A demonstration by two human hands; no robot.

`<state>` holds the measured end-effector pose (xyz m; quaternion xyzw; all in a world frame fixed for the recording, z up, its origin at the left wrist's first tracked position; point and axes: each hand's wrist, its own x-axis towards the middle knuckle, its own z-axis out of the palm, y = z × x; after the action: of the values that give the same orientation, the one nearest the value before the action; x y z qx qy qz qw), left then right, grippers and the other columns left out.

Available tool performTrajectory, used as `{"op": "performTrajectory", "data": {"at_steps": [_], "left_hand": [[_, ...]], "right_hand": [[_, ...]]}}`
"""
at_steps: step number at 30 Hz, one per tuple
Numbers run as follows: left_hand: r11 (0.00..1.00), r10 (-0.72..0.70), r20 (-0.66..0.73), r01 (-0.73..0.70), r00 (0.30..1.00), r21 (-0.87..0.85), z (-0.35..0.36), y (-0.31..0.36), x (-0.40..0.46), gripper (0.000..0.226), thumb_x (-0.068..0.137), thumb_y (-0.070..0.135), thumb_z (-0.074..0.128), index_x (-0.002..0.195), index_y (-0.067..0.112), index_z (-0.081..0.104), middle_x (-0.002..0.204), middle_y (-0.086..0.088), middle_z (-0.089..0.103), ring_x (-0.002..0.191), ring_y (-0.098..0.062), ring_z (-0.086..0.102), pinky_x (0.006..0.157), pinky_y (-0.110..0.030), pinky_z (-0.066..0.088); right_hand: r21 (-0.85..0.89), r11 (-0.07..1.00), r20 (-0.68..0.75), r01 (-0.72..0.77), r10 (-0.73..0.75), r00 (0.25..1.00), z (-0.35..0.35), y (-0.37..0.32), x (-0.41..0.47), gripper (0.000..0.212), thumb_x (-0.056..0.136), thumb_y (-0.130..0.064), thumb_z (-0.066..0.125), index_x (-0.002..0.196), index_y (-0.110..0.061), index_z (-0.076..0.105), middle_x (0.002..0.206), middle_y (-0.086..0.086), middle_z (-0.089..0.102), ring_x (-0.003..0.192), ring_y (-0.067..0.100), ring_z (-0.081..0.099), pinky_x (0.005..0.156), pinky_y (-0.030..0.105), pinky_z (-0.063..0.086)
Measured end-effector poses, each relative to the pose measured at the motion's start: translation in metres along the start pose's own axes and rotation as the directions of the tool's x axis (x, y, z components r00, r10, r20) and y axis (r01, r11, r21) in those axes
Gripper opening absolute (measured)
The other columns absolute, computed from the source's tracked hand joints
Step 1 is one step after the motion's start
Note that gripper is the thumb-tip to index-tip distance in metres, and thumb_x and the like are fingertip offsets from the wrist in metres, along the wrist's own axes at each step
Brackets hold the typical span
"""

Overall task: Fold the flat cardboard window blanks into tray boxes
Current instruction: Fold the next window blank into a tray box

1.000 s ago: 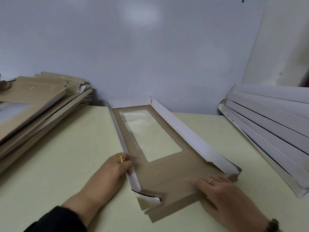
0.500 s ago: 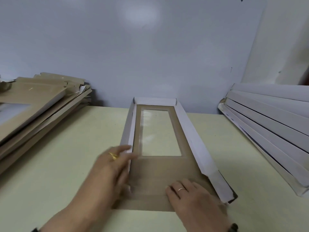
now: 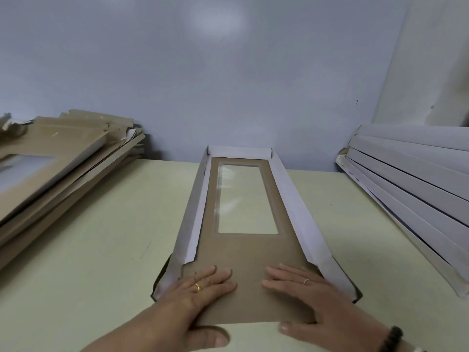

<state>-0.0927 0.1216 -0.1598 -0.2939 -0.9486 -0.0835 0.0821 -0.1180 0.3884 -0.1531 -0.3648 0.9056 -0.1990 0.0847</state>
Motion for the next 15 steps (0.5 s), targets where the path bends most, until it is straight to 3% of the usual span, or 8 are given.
{"op": "performTrajectory", "data": {"at_steps": [2,3,5,7,9,12,13,15], "left_hand": [[0.969,-0.086,0.165,0.121,0.982,-0.217,0.000,-0.009,-0.003,0.070,0.084,0.038,0.064,0.141,0.009,0.034,0.153,0.002,0.004,0.144,-0.013,0.009,0.105,-0.005,0.003],[0.907,-0.120,0.223,0.198,0.967,-0.371,0.001,-0.011,-0.004,0.065,0.079,0.037,0.070,0.136,0.028,0.041,0.150,0.016,0.017,0.140,-0.002,0.018,0.108,-0.008,0.011],[0.811,-0.167,0.160,0.227,0.973,-0.539,-0.006,-0.010,-0.009,0.044,0.078,0.031,0.074,0.112,0.050,0.055,0.133,0.030,0.038,0.123,0.018,0.032,0.103,-0.008,0.027],[0.705,-0.249,0.063,0.226,0.966,-0.672,-0.008,-0.012,-0.012,0.013,0.079,0.035,0.068,0.086,0.045,0.071,0.112,0.024,0.060,0.113,0.013,0.047,0.092,-0.006,0.037],[0.673,-0.329,-0.025,0.216,0.944,-0.707,-0.010,-0.007,-0.010,0.018,0.075,0.051,0.057,0.077,0.038,0.069,0.097,0.021,0.065,0.095,0.005,0.059,0.078,-0.009,0.044],[0.784,-0.422,-0.141,0.282,0.896,-0.552,-0.009,0.002,-0.004,0.020,0.082,0.050,0.047,0.066,0.053,0.059,0.071,0.016,0.057,0.075,0.001,0.052,0.062,-0.012,0.038],[0.809,-0.437,-0.177,0.300,0.882,-0.505,-0.008,0.005,-0.002,0.024,0.087,0.045,0.049,0.067,0.055,0.057,0.069,0.016,0.053,0.076,0.002,0.050,0.063,-0.013,0.037],[0.857,-0.446,-0.230,0.337,0.865,-0.391,-0.006,0.008,0.001,0.015,0.093,0.036,0.050,0.093,0.049,0.056,0.075,0.018,0.049,0.080,0.004,0.049,0.067,-0.011,0.038]], "right_hand": [[0.166,0.985,-0.060,-0.054,0.065,0.996,-0.002,0.008,-0.007,0.049,0.077,-0.042,0.071,0.116,-0.054,0.043,0.132,-0.044,0.027,0.127,-0.024,0.015,0.105,0.003,0.012],[0.244,0.967,-0.103,-0.074,0.102,0.989,-0.006,0.009,-0.009,0.041,0.074,-0.034,0.075,0.105,-0.052,0.055,0.125,-0.045,0.039,0.124,-0.022,0.027,0.100,0.002,0.020],[0.411,0.907,-0.198,-0.086,0.181,0.963,-0.009,0.012,-0.012,0.028,0.070,-0.020,0.079,0.081,-0.042,0.066,0.113,-0.031,0.060,0.110,-0.012,0.050,0.093,0.007,0.034],[0.531,0.841,-0.246,-0.105,0.272,0.930,-0.011,0.013,-0.011,0.022,0.072,-0.014,0.076,0.067,-0.031,0.065,0.090,-0.004,0.070,0.089,-0.001,0.061,0.081,0.015,0.043],[0.521,0.846,-0.340,-0.110,0.324,0.883,-0.009,0.011,-0.007,0.028,0.080,-0.018,0.071,0.056,-0.025,0.057,0.062,-0.001,0.058,0.064,0.000,0.050,0.062,0.014,0.036],[0.441,0.888,-0.507,-0.133,0.369,0.779,-0.002,0.007,0.000,0.038,0.083,-0.018,0.068,0.053,-0.024,0.046,0.051,-0.009,0.041,0.051,0.002,0.037,0.051,0.013,0.029],[0.378,0.912,-0.557,-0.158,0.360,0.748,0.000,0.006,0.003,0.036,0.082,-0.018,0.068,0.055,-0.025,0.044,0.050,-0.009,0.041,0.049,0.004,0.037,0.050,0.013,0.030],[0.220,0.945,-0.609,-0.243,0.328,0.722,0.002,0.004,0.008,0.033,0.080,-0.023,0.069,0.062,-0.027,0.042,0.051,-0.010,0.043,0.049,0.004,0.041,0.051,0.010,0.033]]}}
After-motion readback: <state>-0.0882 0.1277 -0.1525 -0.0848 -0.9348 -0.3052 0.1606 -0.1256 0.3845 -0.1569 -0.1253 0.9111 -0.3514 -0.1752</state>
